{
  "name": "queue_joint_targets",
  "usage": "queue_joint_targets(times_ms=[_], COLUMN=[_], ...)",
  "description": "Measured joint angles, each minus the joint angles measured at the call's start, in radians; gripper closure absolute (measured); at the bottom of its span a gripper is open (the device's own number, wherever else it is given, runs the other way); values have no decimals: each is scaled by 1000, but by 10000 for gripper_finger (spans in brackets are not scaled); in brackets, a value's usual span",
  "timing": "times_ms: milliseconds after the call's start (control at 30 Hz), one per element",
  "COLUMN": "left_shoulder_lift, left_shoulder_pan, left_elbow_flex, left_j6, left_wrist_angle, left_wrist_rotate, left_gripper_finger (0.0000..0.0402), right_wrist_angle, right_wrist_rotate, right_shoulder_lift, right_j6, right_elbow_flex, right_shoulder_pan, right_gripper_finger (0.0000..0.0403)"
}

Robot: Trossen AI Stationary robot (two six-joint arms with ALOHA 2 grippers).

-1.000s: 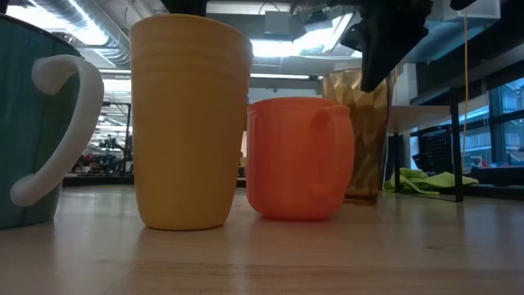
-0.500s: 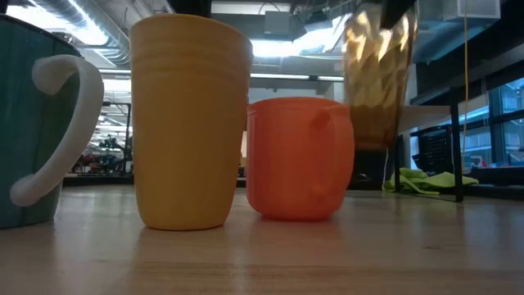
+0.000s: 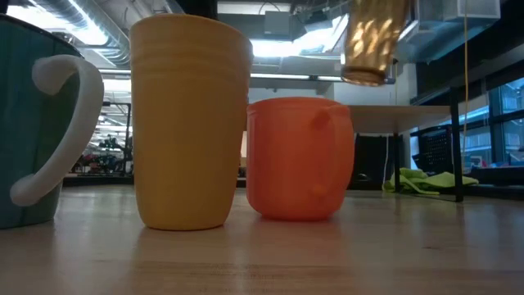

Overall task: Stack small to large cups/mugs on shelf
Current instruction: Put the brown cup on the shelf

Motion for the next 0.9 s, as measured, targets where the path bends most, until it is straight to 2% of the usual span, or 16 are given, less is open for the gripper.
queue_joint_targets(times_ms=[167, 400, 633, 900], left_shoulder_lift=[0, 0, 0, 0], left_shoulder_pan=[0, 0, 4, 48], left_elbow_flex=[0, 0, 0, 0], left_j6=[-27, -55, -81, -73], left_wrist_angle=[0, 0, -1, -1], left_wrist_rotate=[1, 2, 11, 18], left_gripper_finger=[371, 379, 388, 391], right_wrist_angle=[0, -1, -3, -1], right_wrist_rotate=[76, 77, -33, -91], right_shoulder_lift=[-5, -9, -11, -11], right_j6=[-91, -122, -70, -18], right_elbow_flex=[6, 6, 6, 6], right_shoulder_pan=[-69, -250, -438, -469], right_gripper_finger=[393, 393, 393, 393])
